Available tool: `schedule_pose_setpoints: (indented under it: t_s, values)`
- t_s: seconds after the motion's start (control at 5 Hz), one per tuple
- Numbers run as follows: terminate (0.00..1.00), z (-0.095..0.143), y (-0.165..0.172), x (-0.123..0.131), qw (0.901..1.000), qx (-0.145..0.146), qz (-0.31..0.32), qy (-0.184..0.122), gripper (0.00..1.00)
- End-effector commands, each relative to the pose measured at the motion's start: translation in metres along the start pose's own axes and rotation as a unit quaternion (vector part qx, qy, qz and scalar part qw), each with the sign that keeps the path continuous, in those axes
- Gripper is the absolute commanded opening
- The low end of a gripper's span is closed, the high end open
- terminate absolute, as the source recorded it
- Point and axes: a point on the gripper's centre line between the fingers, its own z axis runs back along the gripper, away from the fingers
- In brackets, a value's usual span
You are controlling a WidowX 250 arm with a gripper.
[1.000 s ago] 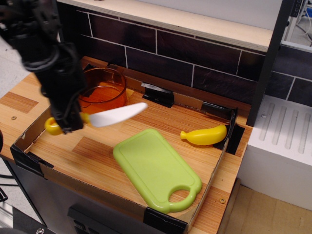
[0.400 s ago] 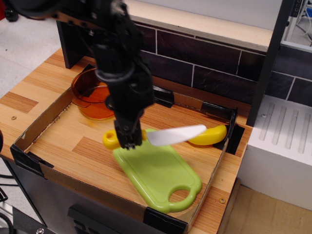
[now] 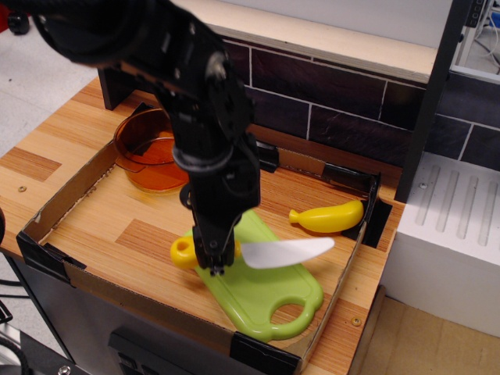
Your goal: Put knife on cutting board
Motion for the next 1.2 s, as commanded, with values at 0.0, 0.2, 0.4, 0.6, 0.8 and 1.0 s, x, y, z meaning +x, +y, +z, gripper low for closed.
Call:
schedule_pose_setpoints:
  t_s: [0.0,0.2,0.4,0.6,0.8,1.0]
  values:
    - [0.0,0.013,0.016,-0.007,0.997,0.036,0.067,-0.014,1.0]
    - [0.0,0.047,0.022,-0.003,0.9895,0.054,0.124,-0.05,1.0]
    - [0.0,0.072,0.032,0.0,0.9753,0.066,0.197,-0.074,1.0]
    - [0.0,0.091,0.049,-0.009,0.9427,0.108,0.306,-0.077,1.0]
    - [0.0,0.096,0.061,-0.026,0.9179,0.108,0.378,-0.051,1.0]
    - [0.0,0.096,0.061,-0.026,0.9179,0.108,0.378,-0.051,1.0]
